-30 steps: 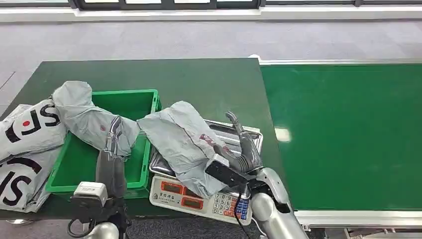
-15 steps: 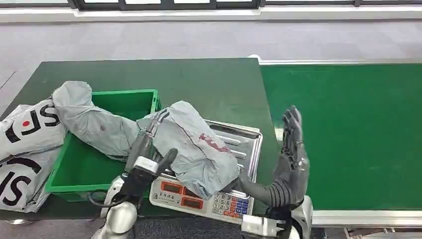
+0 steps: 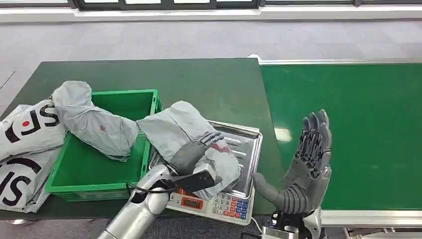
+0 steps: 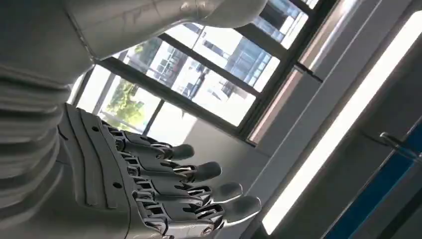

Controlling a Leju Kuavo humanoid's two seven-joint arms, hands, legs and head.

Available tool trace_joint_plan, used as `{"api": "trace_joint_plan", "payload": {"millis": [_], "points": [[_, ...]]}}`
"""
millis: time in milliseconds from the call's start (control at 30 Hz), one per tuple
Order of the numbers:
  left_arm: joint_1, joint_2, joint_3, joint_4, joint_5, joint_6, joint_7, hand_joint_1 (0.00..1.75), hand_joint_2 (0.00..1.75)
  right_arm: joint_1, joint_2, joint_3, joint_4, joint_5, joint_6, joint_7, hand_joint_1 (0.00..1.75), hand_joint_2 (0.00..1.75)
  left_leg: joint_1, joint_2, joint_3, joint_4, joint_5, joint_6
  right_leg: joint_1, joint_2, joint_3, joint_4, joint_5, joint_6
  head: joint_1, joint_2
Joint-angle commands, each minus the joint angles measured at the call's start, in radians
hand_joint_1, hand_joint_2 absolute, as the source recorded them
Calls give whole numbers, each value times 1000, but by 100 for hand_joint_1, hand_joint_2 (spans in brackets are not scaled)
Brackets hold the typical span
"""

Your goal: Moved the parcel from conveyor to table for the left to box.

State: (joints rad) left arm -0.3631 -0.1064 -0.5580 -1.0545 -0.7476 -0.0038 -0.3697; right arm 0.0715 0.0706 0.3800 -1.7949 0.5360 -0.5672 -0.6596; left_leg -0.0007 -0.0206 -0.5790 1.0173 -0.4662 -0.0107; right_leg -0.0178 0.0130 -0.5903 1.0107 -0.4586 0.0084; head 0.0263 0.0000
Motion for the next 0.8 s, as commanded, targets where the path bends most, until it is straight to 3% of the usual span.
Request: {"api": "trace_joint_plan", "payload": {"millis": [33,433,467,800], "points": [[-83,-27,-120,263,-26,27,7,0,175,-14,23,-29,-14,8,53,6,0,175,1,0,1,-2,1,0,1,-3,3,-3,1,-1,0,0],[-86,-33,-117,277,-57,65,22,2,175,-21,38,-42,-16,7,86,-1,0,175,1,1,1,-2,2,0,1,-2,2,-3,2,-1,0,0],[-85,-34,-107,277,-59,81,26,175,175,-26,42,-46,-17,10,97,2,0,175,1,2,1,-4,2,0,1,-3,3,-4,2,-1,0,0],[-18,16,-17,61,-142,168,77,175,175,-63,67,-59,12,24,142,10,0,175,1,5,1,-2,1,0,1,1,2,-2,2,-1,0,0]]}}
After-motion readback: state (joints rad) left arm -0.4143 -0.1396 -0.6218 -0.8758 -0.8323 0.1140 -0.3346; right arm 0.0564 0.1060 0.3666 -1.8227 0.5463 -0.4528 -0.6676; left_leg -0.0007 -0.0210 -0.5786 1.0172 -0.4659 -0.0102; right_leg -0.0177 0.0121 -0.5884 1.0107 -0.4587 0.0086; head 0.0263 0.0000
